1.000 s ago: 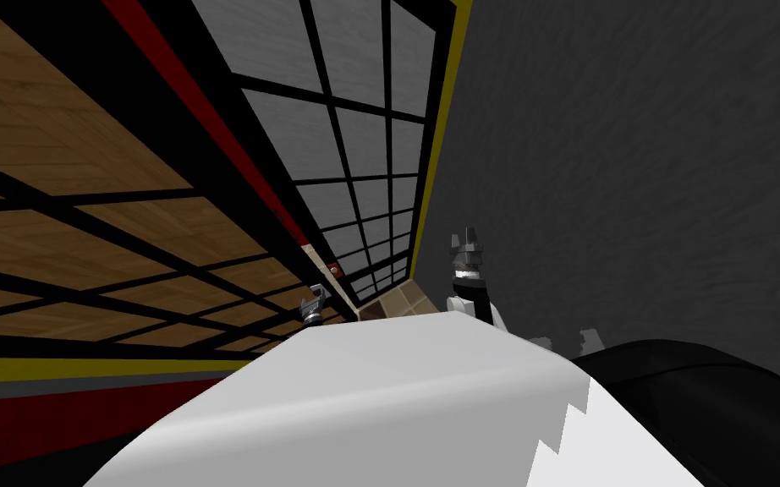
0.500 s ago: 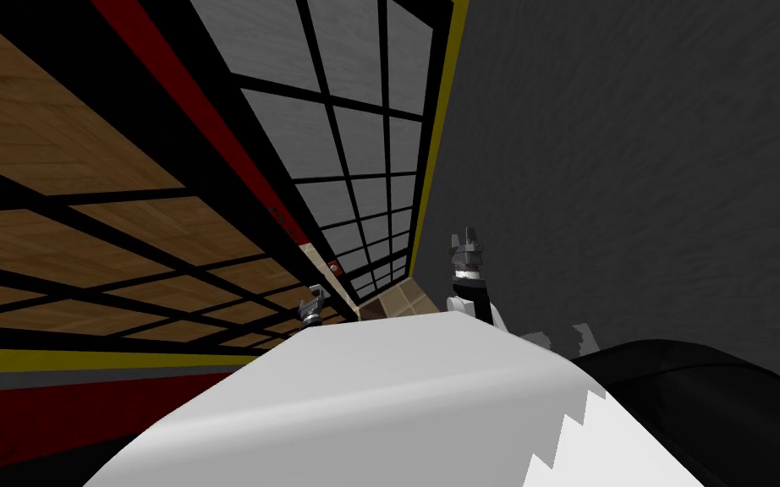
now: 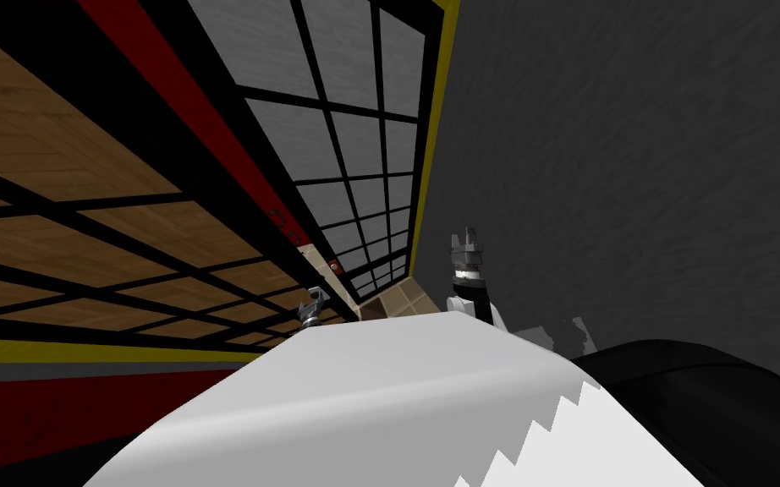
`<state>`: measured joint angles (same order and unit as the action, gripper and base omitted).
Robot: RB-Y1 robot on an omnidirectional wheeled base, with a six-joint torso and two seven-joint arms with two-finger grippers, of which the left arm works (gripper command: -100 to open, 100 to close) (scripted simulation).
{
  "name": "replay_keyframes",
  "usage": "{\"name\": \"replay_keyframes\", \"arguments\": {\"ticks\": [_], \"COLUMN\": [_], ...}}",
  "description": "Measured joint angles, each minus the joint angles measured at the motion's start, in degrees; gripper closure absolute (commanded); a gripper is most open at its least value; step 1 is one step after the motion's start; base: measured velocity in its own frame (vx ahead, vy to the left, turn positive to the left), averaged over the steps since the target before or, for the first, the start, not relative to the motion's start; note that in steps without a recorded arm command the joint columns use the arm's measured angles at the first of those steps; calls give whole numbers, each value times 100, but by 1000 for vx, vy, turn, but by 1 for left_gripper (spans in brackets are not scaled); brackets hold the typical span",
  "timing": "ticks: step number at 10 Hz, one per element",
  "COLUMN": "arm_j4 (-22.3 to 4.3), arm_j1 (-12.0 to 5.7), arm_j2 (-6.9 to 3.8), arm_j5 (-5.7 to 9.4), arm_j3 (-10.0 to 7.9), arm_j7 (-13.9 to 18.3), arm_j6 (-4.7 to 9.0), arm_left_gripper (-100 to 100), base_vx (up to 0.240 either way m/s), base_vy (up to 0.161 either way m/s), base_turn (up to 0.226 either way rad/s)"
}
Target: Pull the door open
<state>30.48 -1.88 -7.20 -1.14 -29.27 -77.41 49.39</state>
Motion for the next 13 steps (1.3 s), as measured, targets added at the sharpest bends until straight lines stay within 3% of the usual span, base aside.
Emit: {"name": "replay_keyframes", "arguments": {"ticks": [1,2,3,4,5,6,8,10,11,12,13], "arm_j4": [450,504,-37,50,462,218,353,66,16,344,212], "arm_j1": [235,266,10,83,260,155,280,237,241,394,323], "arm_j2": [110,98,-31,-3,84,27,10,4,-17,76,37], "arm_j5": [-22,-29,1,-5,-15,5,23,53,58,46,51], "arm_j3": [41,66,21,25,56,38,78,52,57,72,74], "arm_j7": [49,93,77,77,121,135,312,324,370,377,382], "arm_j6": [-230,-333,-71,-39,-273,-161,-216,-6,11,-153,-139], "arm_left_gripper": [100,100,100,100,100,100,100,100,100,100,100], "base_vx": [-34,-20,0,-20,-12,-46,-64,-43,-33,-6,16], "base_vy": [-7,-9,0,-7,1,-10,-2,-7,-9,-5,-6], "base_turn": [9,12,0,-1,0,-19,32,-7,20,32,-2]}}
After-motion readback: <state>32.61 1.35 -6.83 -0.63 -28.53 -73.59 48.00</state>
